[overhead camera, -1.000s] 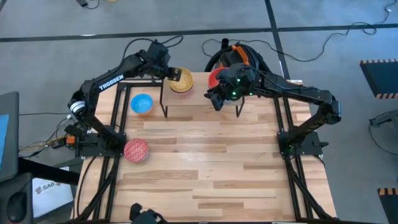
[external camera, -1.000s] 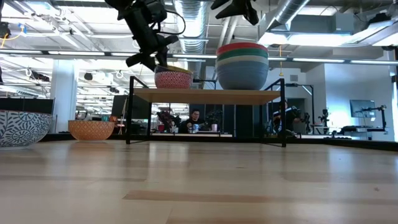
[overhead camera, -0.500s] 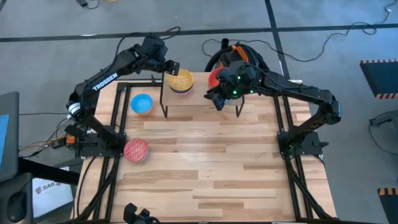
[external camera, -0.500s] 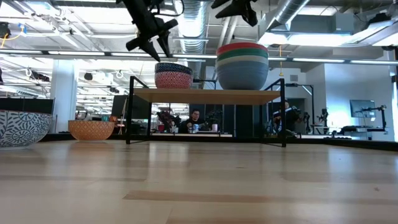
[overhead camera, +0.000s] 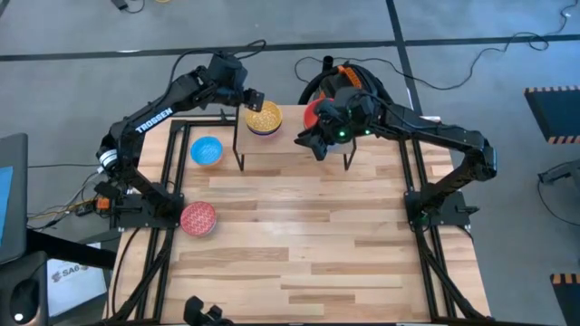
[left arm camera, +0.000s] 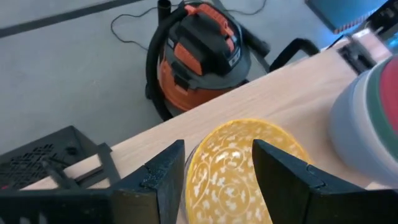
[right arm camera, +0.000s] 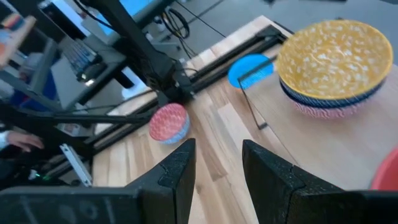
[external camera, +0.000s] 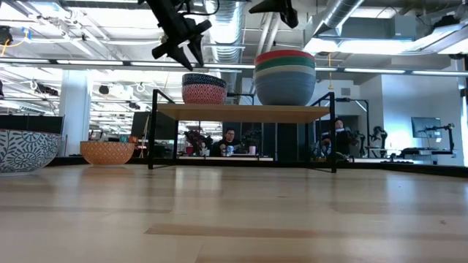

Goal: Place and stack bowls onto a shelf
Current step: Stack the patterned red bowl on top of the patterned yellow bowl on the shelf

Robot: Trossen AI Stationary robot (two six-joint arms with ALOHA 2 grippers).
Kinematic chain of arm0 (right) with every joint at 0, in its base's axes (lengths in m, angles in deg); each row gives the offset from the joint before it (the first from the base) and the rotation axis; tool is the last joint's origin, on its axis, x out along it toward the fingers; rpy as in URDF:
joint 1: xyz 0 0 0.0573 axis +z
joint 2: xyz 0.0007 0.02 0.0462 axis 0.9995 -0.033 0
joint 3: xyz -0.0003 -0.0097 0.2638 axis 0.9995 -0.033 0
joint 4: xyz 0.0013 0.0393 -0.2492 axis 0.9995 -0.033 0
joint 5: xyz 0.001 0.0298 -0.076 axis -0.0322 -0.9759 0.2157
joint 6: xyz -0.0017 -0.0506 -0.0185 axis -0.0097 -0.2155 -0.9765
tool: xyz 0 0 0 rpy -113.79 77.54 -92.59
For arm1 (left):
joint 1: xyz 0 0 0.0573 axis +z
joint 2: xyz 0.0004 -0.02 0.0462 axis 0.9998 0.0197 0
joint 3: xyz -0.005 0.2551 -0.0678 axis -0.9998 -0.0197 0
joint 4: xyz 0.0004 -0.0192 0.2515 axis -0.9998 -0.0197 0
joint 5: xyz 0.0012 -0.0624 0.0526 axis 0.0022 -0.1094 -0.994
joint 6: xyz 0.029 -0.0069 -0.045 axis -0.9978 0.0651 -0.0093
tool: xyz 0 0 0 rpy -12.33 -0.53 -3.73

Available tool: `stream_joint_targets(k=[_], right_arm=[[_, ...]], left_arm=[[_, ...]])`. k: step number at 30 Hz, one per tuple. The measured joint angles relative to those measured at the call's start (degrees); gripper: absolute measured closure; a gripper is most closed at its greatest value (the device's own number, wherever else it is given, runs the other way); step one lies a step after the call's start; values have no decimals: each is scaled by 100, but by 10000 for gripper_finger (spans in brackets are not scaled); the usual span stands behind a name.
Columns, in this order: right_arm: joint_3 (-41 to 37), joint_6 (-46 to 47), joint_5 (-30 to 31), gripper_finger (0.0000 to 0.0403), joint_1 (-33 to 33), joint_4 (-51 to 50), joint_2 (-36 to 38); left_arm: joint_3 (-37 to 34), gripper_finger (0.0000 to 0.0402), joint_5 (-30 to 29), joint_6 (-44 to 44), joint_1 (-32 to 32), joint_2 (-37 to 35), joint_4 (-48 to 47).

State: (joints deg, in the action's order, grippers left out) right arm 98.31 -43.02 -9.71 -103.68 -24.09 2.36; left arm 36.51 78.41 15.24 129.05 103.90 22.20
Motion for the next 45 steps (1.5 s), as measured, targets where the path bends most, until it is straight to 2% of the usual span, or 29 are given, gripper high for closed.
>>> stream_joint_targets(k=[5,12,24,31,36,41,45], right_arm=[[0,77,-157,244,16,177,2],[0,207,-194,244,172,140,2],[0,314,-226,244,117,111,2],[0,281,-224,244,116,97,2],[0,275,-377,244,75,171,2],[0,309,-721,244,10,207,2],[0,271,-928,244,109,205,2]], left_arm=[[-2,231,-289,-269,-153,30,-344],[-6,231,-86,-276,-74,7,577],[-7,231,-188,-309,5,473,479],[46,231,-127,-216,-96,274,424],[15,231,-509,-270,-462,-254,372],[7,231,-1579,-95,-1156,-580,-275],[2,231,-2162,340,-1924,-601,-685]])
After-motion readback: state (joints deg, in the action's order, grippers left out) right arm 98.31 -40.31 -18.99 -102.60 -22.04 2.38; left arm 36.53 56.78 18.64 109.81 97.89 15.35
